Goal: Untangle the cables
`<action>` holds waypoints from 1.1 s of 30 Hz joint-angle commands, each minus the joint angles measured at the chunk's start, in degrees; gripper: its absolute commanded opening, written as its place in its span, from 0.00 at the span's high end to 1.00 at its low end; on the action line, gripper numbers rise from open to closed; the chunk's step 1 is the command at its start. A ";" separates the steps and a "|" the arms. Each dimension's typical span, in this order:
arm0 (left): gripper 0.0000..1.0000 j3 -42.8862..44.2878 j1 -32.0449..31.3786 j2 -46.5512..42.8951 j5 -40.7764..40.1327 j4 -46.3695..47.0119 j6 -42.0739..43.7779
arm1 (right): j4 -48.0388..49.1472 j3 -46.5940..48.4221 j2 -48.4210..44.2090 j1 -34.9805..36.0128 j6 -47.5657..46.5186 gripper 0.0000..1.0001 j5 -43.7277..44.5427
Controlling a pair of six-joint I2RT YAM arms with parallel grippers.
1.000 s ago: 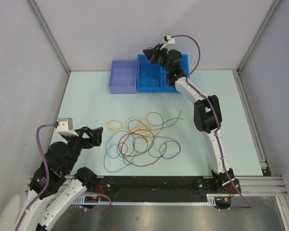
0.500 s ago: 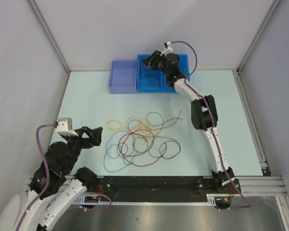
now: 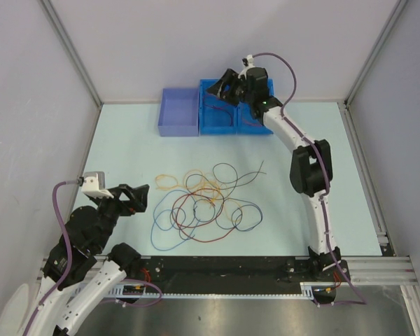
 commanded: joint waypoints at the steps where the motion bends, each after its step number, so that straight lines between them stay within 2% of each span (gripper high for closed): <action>1: 0.06 -0.18 0.72 0.34 -0.41 0.99 0.17 | -11.29 -8.48 -7.38 -1.05 2.60 0.26 -4.41; 2: 0.05 -0.18 0.63 0.17 -0.50 1.07 0.17 | -10.68 -12.41 -8.09 -1.49 2.87 0.26 -5.02; 4: 0.05 -0.18 0.63 -0.36 -0.50 0.99 0.17 | -13.38 -13.07 -7.57 -2.46 3.13 0.25 -5.99; 5: 0.05 -0.27 0.63 -0.54 -0.50 0.99 0.26 | -15.13 -12.63 -6.96 -2.72 2.18 0.19 -6.78; 6: 0.05 -0.18 0.63 -0.63 -0.50 0.99 0.26 | -21.77 -9.41 -4.95 -3.07 1.21 0.15 -7.31; 9: 0.06 -0.09 0.63 -0.98 -0.76 0.90 -0.09 | -32.35 -4.72 -4.31 -2.64 -3.70 0.16 -6.53; 11: 0.06 0.00 0.72 -1.15 -0.94 0.72 -0.09 | -31.69 -7.25 -6.76 -2.46 -4.25 0.16 -6.17; 14: 0.06 0.00 0.72 -0.37 -0.94 0.81 -0.09 | -26.77 -16.04 -12.74 -2.55 -3.90 0.18 -6.35; 19: 0.09 1.74 0.63 5.51 0.11 -0.24 -0.35 | -19.74 -27.80 -20.82 -2.73 -2.68 0.28 -8.10; 21: 0.10 2.54 0.63 8.50 0.29 -0.95 -0.62 | -17.00 -28.97 -21.54 -2.29 -2.58 0.32 -7.93; 27: 0.10 1.93 0.72 6.59 -0.50 -0.77 -0.88 | -18.58 -21.78 -15.75 -0.09 -4.16 0.52 -7.67; 33: 0.10 1.40 0.72 5.00 -1.55 -0.86 -1.32 | -18.76 -12.73 -7.93 0.44 -3.81 0.65 -5.03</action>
